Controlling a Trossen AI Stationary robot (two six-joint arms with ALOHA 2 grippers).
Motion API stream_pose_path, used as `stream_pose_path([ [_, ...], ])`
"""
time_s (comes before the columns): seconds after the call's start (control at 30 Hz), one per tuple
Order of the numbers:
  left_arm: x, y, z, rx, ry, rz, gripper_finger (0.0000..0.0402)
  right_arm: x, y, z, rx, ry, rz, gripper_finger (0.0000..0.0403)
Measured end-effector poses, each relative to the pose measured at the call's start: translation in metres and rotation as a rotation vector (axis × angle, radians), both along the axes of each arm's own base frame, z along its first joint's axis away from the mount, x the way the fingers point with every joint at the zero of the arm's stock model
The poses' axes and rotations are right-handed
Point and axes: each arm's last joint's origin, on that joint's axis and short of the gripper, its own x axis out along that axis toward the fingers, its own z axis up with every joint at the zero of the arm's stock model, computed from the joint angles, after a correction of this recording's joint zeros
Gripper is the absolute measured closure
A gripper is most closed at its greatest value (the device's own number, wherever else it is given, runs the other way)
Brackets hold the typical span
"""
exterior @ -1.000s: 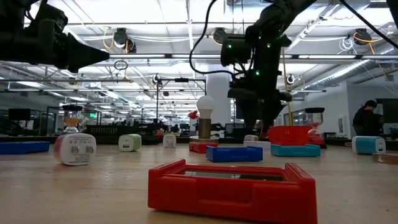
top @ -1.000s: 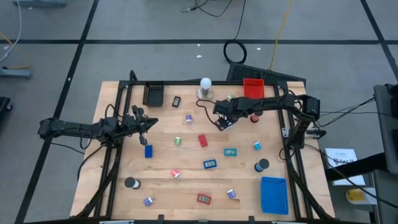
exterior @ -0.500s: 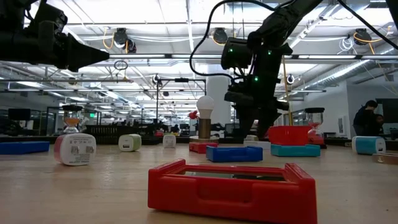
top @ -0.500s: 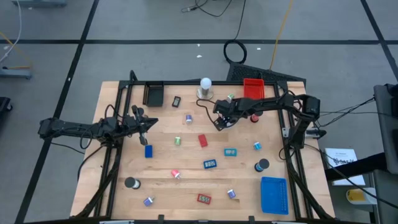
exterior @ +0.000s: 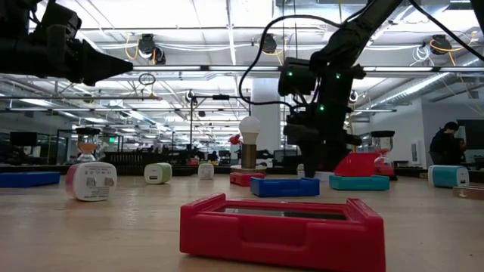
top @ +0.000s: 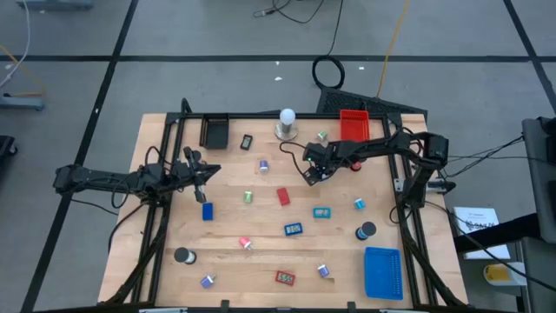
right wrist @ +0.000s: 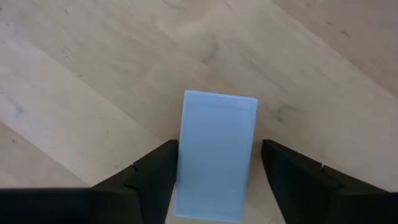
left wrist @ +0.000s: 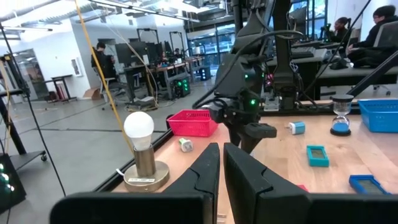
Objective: Pick & Place Office items
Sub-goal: Put the white digital clock into the red bin
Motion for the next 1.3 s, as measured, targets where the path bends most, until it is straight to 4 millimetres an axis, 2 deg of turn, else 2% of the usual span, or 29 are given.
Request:
stream_pose_path([
  [0.2, 0.0, 0.0, 0.0, -0.016, -0.001, -0.001, 0.0371, 0.0, 0.0, 0.0, -0.01, 0.005, 0.035, 0.0247],
  [0.33, 0.0, 0.0, -0.001, -0.013, 0.008, -0.001, 0.0371, -0.003, 0.0, 0.012, -0.019, -0.026, 0.06, 0.0253],
  [0.5, 0.0, 0.0, -0.001, -0.013, 0.008, 0.006, 0.0371, -0.017, -0.003, 0.053, -0.054, -0.139, 0.016, 0.0235],
  [0.63, 0.0, 0.0, -0.001, -0.01, 0.009, 0.007, 0.0371, -0.041, -0.011, 0.089, -0.102, -0.231, -0.07, 0.0235],
  [0.73, 0.0, 0.0, -0.001, -0.005, 0.006, 0.007, 0.0371, -0.063, -0.027, 0.111, -0.165, -0.279, -0.167, 0.0248],
  [0.83, 0.0, 0.0, -0.001, -0.002, 0.007, 0.008, 0.0371, -0.083, -0.05, 0.123, -0.202, -0.32, -0.283, 0.0249],
  [0.97, 0.0, 0.0, 0.0, -0.002, 0.003, 0.008, 0.0371, -0.103, -0.083, 0.115, -0.21, -0.281, -0.419, 0.0236],
  [1.07, 0.0, 0.0, 0.0, -0.002, 0.003, 0.008, 0.0371, -0.11, -0.105, 0.105, -0.186, -0.262, -0.472, 0.0238],
  [1.3, 0.0, 0.0, 0.0, 0.001, 0.004, 0.009, 0.0371, -0.106, -0.147, 0.086, -0.129, -0.168, -0.544, 0.0241],
])
